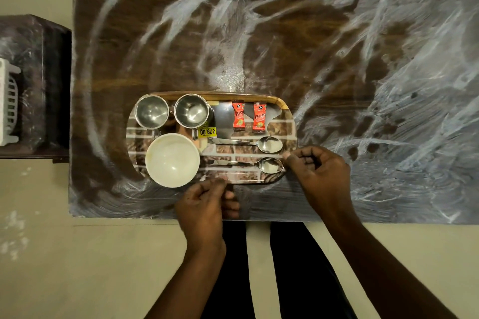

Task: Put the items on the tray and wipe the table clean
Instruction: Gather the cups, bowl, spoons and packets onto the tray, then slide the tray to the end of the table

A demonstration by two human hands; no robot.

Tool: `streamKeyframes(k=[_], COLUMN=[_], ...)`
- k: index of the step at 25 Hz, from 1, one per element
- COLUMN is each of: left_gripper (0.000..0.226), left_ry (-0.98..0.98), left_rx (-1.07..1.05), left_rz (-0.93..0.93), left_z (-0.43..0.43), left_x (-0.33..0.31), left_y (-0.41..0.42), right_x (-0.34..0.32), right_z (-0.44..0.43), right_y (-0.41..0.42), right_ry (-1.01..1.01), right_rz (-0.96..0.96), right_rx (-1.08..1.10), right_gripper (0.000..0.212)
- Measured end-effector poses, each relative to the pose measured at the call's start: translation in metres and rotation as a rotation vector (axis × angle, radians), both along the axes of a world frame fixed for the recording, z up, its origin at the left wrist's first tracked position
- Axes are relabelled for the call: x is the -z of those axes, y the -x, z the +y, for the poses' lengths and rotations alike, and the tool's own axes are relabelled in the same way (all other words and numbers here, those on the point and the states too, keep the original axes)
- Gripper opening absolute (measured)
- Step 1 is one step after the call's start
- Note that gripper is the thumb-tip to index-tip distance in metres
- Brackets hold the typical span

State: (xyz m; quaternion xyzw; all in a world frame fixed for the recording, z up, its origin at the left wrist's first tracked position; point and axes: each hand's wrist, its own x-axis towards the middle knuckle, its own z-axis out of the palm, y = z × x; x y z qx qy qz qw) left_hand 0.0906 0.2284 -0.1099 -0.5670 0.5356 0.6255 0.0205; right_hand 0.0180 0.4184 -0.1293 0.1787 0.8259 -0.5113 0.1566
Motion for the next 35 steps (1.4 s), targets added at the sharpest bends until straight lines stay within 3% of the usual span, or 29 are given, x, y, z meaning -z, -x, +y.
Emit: streamKeyframes(k=[3, 5, 6, 8, 12, 15, 26, 35], left_gripper=[0.034, 0.026, 0.016, 0.021, 0.024, 0.024, 0.018, 0.019], left_ry=[0.245, 0.398, 0.468, 0.516, 0.346, 0.318, 0.179, 0.046], left_rx=[-0.104, -0.171, -0.147, -0.008, 0.266, 0.329, 0.169, -0.032], left_rz=[0.059, 0.043, 0.016, -0.028, 0.02, -0.01, 0.128, 0.235], left_z=[-0.052, -0.103, -0.129, -0.171, -0.204, -0.208, -0.215, -0.236], left_x=[-0.013, -0.014, -0.011, 0.001, 0.017, 0.025, 0.002, -0.088], left_y=[-0.026, -0.029, -0.025, -0.008, 0.039, 0.053, 0.026, -0.013], right_x=[0.001, 0.005, 0.008, 0.013, 0.018, 0.019, -0.002, -0.107], right_z=[0.011, 0.014, 0.013, 0.011, -0.001, -0.011, -0.018, -0.074], right_y=[0.011, 0.021, 0.027, 0.036, 0.044, 0.044, 0.063, 0.125], right_ry=[-0.026, -0.039, -0.028, 0.023, 0.109, 0.203, 0.2, 0.111], right_rz=[0.007, -0.005, -0.025, -0.087, -0.138, -0.181, -0.164, -0.093], right_rx=[0.058, 0.069, 0.076, 0.085, 0.068, 0.13, 0.08, -0.097], right_gripper=[0.004, 0.01, 0.013, 0.017, 0.015, 0.02, 0.02, 0.02])
